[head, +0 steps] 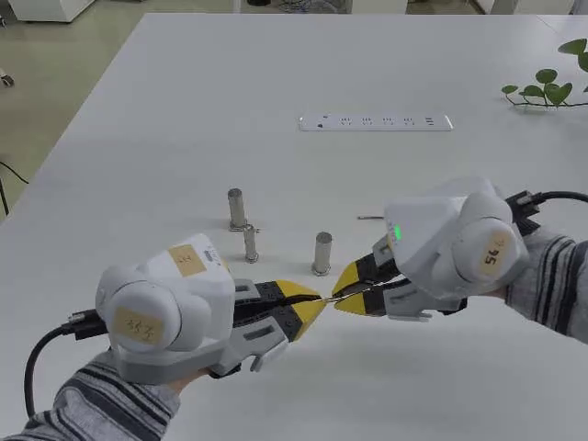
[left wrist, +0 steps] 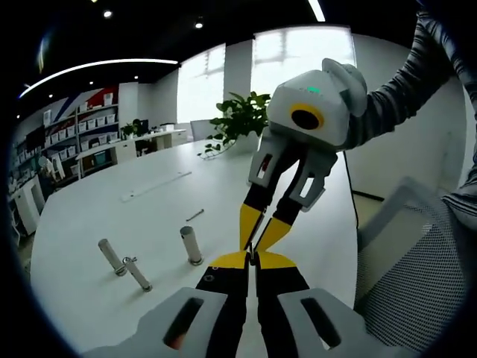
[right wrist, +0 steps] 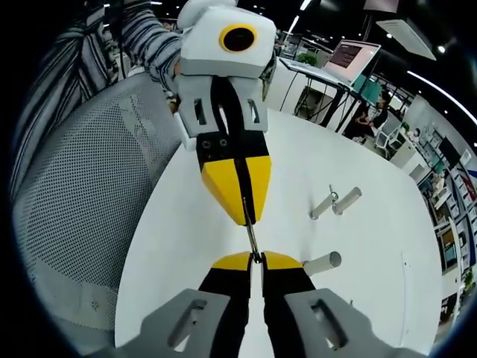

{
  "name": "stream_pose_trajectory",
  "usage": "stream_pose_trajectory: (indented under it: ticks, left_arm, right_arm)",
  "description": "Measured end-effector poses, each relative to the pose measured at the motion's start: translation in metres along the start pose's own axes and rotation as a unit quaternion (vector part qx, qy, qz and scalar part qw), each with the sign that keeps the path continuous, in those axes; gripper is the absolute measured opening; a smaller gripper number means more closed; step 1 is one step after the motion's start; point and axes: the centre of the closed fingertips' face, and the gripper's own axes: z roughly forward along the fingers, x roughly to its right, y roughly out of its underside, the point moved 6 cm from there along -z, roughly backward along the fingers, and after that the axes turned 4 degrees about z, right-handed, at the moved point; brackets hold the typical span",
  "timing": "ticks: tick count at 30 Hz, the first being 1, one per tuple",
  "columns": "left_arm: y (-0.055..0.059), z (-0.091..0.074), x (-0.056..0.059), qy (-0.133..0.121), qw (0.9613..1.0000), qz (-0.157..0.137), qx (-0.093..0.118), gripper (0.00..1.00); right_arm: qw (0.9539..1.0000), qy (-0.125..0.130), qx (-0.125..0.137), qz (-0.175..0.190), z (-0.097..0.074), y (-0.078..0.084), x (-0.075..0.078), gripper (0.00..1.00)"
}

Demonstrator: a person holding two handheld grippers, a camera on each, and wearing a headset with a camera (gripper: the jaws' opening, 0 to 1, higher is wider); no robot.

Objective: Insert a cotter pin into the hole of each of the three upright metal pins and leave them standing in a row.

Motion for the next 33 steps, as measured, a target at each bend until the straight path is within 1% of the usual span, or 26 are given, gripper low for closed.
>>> stream_pose_trajectory:
  ticks: [2, 5, 6, 7, 8, 10, 11, 13, 14, 15, 18, 20, 21, 23, 25, 27, 30, 31, 33]
  left_arm:
    - [0.001, 0.000, -0.001, 0.001, 0.9999, 0.010, -0.005, 0.00]
    - [0.002, 0.000, -0.001, 0.000, 0.9999, 0.010, -0.008, 0.00]
    - [0.000, 0.000, 0.000, 0.001, 1.0000, -0.004, -0.001, 0.00]
    - [-0.001, 0.000, 0.000, 0.002, 1.0000, -0.008, 0.005, 0.00]
    - [-0.001, 0.000, 0.000, -0.002, 0.9999, -0.012, 0.007, 0.00]
    - [-0.001, 0.002, -0.002, -0.011, 0.9999, -0.012, 0.003, 0.00]
    - [-0.001, 0.002, -0.003, -0.021, 0.9998, -0.006, 0.002, 0.01]
    - [-0.001, 0.004, -0.003, -0.018, 0.9998, -0.008, 0.000, 0.01]
    - [-0.001, 0.005, -0.005, -0.025, 0.9997, -0.008, 0.000, 0.03]
    - [-0.001, 0.006, -0.005, -0.029, 0.9996, -0.002, 0.000, 0.07]
    - [0.000, 0.008, -0.008, -0.042, 0.9991, 0.007, -0.003, 0.18]
    - [0.001, 0.009, -0.010, -0.052, 0.9986, 0.012, -0.006, 0.20]
    - [0.002, 0.010, -0.012, -0.060, 0.9981, 0.011, -0.009, 0.21]
    - [0.002, 0.012, -0.014, -0.068, 0.9976, 0.010, -0.009, 0.24]
    - [0.002, 0.013, -0.017, -0.077, 0.9970, 0.005, -0.003, 0.25]
    - [0.004, 0.016, -0.021, -0.089, 0.9959, 0.009, -0.006, 0.25]
    - [0.005, 0.019, -0.025, -0.100, 0.9950, -0.003, -0.002, 0.27]
    - [0.006, 0.021, -0.027, -0.105, 0.9944, -0.009, 0.000, 0.27]
    - [0.007, 0.022, -0.030, -0.115, 0.9933, -0.009, -0.004, 0.28]
  right_arm:
    - [1.0000, 0.000, 0.000, -0.004, -0.001, 0.000, 0.000, 0.00]
    - [0.9999, -0.003, -0.002, -0.013, -0.002, -0.001, 0.000, 0.00]
    - [0.9998, -0.004, -0.003, -0.017, -0.003, -0.001, -0.001, 0.00]
    - [0.9998, -0.005, -0.004, -0.019, -0.003, -0.001, -0.001, 0.00]
    - [0.9998, -0.004, -0.004, -0.020, -0.003, -0.001, 0.000, 0.00]
    - [0.9998, -0.001, -0.006, -0.021, -0.003, 0.000, 0.001, 0.00]
    - [0.9997, -0.001, -0.007, -0.022, -0.003, 0.000, 0.001, 0.00]
    - [0.9996, 0.000, -0.010, -0.026, -0.003, 0.000, 0.002, 0.00]
    - [0.9996, 0.001, -0.010, -0.026, -0.003, 0.001, 0.002, 0.00]
    - [0.9996, 0.001, -0.012, -0.025, -0.003, 0.001, 0.003, 0.00]
    - [0.9994, 0.010, -0.025, -0.022, -0.003, 0.005, 0.006, 0.00]
    - [0.9992, 0.014, -0.038, -0.007, -0.002, 0.010, 0.009, 0.00]
    - [0.9989, 0.017, -0.043, -0.004, -0.002, 0.012, 0.010, 0.00]
    - [0.9981, 0.024, -0.057, 0.002, -0.001, 0.017, 0.013, 0.00]
    - [0.9970, 0.031, -0.071, 0.011, -0.001, 0.023, 0.016, 0.00]
    - [0.9962, 0.034, -0.078, 0.016, 0.000, 0.027, 0.019, 0.00]
    - [0.9954, 0.040, -0.083, 0.026, 0.000, 0.031, 0.023, 0.00]
    - [0.9947, 0.043, -0.089, 0.028, 0.000, 0.033, 0.025, 0.00]
    - [0.9933, 0.052, -0.100, 0.027, 0.000, 0.036, 0.029, 0.00]
